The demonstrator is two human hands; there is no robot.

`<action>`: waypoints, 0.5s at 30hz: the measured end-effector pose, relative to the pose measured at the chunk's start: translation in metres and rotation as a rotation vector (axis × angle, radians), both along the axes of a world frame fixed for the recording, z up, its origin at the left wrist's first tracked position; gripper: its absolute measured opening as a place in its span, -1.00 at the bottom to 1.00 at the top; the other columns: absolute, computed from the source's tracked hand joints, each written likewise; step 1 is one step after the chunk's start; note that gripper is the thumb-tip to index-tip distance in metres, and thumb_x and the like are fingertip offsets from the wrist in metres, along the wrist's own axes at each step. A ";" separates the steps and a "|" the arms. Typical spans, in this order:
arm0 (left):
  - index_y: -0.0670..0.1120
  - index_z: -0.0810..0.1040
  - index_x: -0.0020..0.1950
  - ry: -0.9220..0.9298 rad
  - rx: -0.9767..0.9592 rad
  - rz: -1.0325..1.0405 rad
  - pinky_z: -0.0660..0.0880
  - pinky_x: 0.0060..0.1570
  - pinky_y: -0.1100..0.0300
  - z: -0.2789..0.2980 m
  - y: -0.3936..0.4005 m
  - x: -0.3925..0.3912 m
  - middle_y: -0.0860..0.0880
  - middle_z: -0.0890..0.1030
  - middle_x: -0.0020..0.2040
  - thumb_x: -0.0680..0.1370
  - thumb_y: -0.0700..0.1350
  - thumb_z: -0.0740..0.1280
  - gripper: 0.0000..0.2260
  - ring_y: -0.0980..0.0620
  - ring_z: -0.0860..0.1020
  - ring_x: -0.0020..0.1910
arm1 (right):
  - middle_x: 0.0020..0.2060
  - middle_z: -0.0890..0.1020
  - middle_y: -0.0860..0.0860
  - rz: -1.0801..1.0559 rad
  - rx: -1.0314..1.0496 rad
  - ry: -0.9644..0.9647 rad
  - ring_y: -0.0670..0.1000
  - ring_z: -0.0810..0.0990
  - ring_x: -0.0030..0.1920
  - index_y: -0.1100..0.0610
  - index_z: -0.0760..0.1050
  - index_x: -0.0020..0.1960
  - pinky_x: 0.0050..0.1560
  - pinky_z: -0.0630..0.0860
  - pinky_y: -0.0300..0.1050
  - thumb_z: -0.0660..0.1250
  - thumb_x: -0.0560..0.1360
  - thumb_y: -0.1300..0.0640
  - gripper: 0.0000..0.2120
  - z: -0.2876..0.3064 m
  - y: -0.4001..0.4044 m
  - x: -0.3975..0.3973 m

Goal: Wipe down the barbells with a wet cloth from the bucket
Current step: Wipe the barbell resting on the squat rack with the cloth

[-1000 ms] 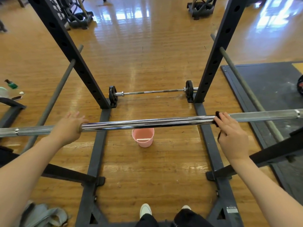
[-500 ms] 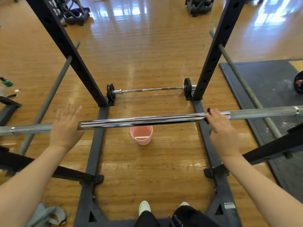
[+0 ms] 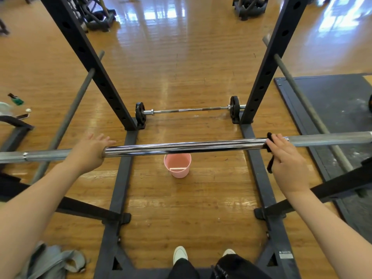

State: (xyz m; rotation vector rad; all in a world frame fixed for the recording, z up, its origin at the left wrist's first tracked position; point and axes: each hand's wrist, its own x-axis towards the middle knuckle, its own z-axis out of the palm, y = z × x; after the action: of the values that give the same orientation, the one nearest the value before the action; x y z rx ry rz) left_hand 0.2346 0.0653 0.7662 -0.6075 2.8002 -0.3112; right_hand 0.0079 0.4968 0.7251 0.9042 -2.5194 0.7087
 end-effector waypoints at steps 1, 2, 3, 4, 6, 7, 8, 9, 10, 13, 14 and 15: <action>0.00 0.21 0.51 -0.014 -0.006 0.003 -0.02 0.49 0.05 0.002 0.000 -0.001 -0.05 0.25 0.50 0.57 -0.25 0.21 -0.48 0.01 0.14 0.51 | 0.20 0.53 0.26 -0.062 -0.035 -0.017 0.25 0.48 0.26 0.36 0.50 0.20 0.30 0.28 0.12 0.29 0.43 0.50 -0.65 0.001 0.001 -0.002; 0.01 0.21 0.51 -0.020 -0.009 0.006 -0.02 0.49 0.05 0.002 0.000 -0.001 -0.04 0.24 0.51 0.57 -0.25 0.21 -0.48 0.01 0.13 0.51 | 0.19 0.54 0.26 -0.111 -0.069 -0.025 0.26 0.49 0.25 0.37 0.50 0.19 0.30 0.30 0.13 0.26 0.44 0.50 -0.67 0.000 -0.002 -0.003; 0.01 0.21 0.51 -0.020 -0.006 0.012 -0.02 0.49 0.05 0.002 0.000 0.000 -0.04 0.24 0.51 0.56 -0.25 0.21 -0.48 0.01 0.13 0.51 | 0.17 0.55 0.27 -0.132 -0.094 -0.013 0.26 0.50 0.24 0.38 0.51 0.18 0.30 0.33 0.17 0.24 0.46 0.48 -0.69 -0.002 -0.008 -0.001; 0.00 0.23 0.50 -0.015 0.002 0.016 -0.02 0.48 0.05 0.002 -0.001 0.000 -0.04 0.25 0.50 0.56 -0.26 0.21 -0.48 0.01 0.13 0.51 | 0.15 0.56 0.28 -0.121 -0.099 0.022 0.26 0.51 0.22 0.38 0.51 0.17 0.28 0.36 0.19 0.20 0.48 0.44 -0.71 -0.005 -0.015 0.004; 0.00 0.24 0.50 -0.002 0.015 0.019 -0.01 0.48 0.05 0.002 -0.001 0.001 -0.05 0.27 0.49 0.55 -0.28 0.21 -0.47 0.00 0.14 0.51 | 0.12 0.58 0.28 -0.015 -0.082 0.110 0.26 0.54 0.19 0.37 0.54 0.14 0.23 0.40 0.20 0.13 0.49 0.35 -0.69 -0.014 -0.026 0.014; 0.00 0.24 0.49 0.001 0.015 0.015 -0.01 0.47 0.04 0.002 -0.001 0.001 -0.05 0.28 0.49 0.55 -0.28 0.21 -0.47 0.00 0.14 0.51 | 0.12 0.58 0.28 0.035 -0.075 0.142 0.26 0.54 0.17 0.36 0.54 0.13 0.21 0.40 0.20 0.11 0.48 0.33 -0.68 -0.017 -0.025 0.014; 0.00 0.25 0.49 0.002 0.014 0.011 0.00 0.47 0.04 0.002 -0.001 0.000 -0.05 0.28 0.49 0.55 -0.28 0.22 -0.47 0.00 0.15 0.51 | 0.11 0.58 0.27 0.053 -0.068 0.161 0.25 0.54 0.17 0.36 0.55 0.13 0.21 0.40 0.20 0.10 0.49 0.32 -0.67 -0.018 -0.021 0.010; 0.00 0.25 0.49 0.004 0.015 0.008 0.01 0.47 0.04 0.001 -0.001 0.001 -0.05 0.29 0.48 0.55 -0.28 0.22 -0.48 -0.01 0.15 0.50 | 0.12 0.58 0.27 0.036 -0.066 0.162 0.25 0.54 0.18 0.36 0.55 0.13 0.22 0.39 0.20 0.09 0.49 0.30 -0.66 -0.017 -0.015 0.005; 0.00 0.25 0.49 0.010 0.019 0.007 0.01 0.47 0.04 0.000 -0.001 0.001 -0.05 0.30 0.48 0.55 -0.28 0.22 -0.48 -0.01 0.16 0.50 | 0.13 0.58 0.27 -0.010 -0.070 0.137 0.24 0.53 0.19 0.36 0.54 0.14 0.24 0.37 0.18 0.09 0.50 0.29 -0.66 -0.016 -0.008 0.000; -0.03 0.27 0.49 0.032 0.029 0.025 0.01 0.47 0.04 -0.002 -0.005 0.002 -0.06 0.30 0.48 0.55 -0.28 0.22 -0.49 0.00 0.15 0.50 | 0.14 0.57 0.28 -0.119 -0.084 0.080 0.27 0.52 0.21 0.38 0.53 0.16 0.25 0.40 0.19 0.20 0.47 0.42 -0.71 -0.012 -0.005 -0.006; -0.03 0.26 0.49 0.028 0.025 0.028 0.00 0.47 0.04 -0.003 -0.004 0.002 -0.06 0.29 0.48 0.55 -0.27 0.22 -0.49 0.00 0.14 0.51 | 0.14 0.57 0.28 -0.102 -0.076 0.081 0.27 0.53 0.20 0.38 0.53 0.16 0.23 0.42 0.22 0.25 0.43 0.49 -0.69 -0.011 -0.010 -0.002; -0.03 0.25 0.50 0.020 0.018 0.029 0.00 0.47 0.05 -0.003 -0.004 0.002 -0.06 0.28 0.49 0.55 -0.26 0.22 -0.49 0.01 0.14 0.51 | 0.13 0.57 0.29 -0.049 -0.062 0.092 0.28 0.53 0.19 0.38 0.53 0.15 0.19 0.45 0.25 0.28 0.40 0.53 -0.66 -0.011 -0.015 0.003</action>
State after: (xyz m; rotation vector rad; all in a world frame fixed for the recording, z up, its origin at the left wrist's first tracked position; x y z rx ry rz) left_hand 0.2366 0.0612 0.7630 -0.6505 2.8068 -0.2760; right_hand 0.0107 0.4816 0.7144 0.8314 -2.4164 0.7095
